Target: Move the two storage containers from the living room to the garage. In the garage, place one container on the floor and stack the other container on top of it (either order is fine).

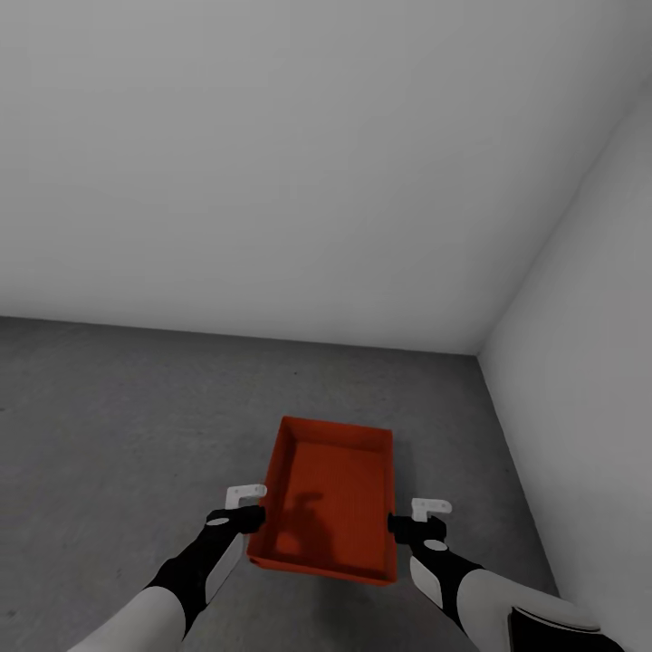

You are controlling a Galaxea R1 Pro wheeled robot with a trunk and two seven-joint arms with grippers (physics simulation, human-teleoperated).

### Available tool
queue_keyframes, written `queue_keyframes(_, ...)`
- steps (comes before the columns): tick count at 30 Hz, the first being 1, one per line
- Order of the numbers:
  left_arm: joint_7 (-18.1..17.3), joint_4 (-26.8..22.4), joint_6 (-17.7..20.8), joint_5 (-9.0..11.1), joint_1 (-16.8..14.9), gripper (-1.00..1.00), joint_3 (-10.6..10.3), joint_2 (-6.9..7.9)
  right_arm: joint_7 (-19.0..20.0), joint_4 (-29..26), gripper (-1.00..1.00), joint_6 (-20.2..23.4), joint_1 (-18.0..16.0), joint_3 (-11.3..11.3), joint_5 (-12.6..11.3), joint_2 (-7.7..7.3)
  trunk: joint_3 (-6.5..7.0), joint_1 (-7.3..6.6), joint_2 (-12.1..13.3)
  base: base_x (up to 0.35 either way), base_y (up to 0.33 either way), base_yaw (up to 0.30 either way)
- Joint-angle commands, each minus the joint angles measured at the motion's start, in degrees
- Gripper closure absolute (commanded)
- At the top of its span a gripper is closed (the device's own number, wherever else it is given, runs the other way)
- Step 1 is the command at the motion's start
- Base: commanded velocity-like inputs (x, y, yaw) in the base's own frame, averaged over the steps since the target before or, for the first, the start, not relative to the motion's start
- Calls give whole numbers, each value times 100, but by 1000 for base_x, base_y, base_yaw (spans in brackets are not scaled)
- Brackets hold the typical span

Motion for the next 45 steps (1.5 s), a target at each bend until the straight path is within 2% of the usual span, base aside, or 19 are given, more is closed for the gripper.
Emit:
queue_keyframes(1,52,-11,24,60,-2,-100,-48,6,-29,-8,-100,-10,-2,47,-45,-1,14,-22,39,0,0,0)
queue_keyframes(35,53,-11,24,60,-2,-100,-48,11,-21,-8,-100,-16,-2,54,-45,1,625,-769,1402,0,0,0)
queue_keyframes(45,53,-11,24,60,-2,-100,-48,13,-51,-8,-100,-30,-2,46,-52,8,656,-769,1402,0,0,0)
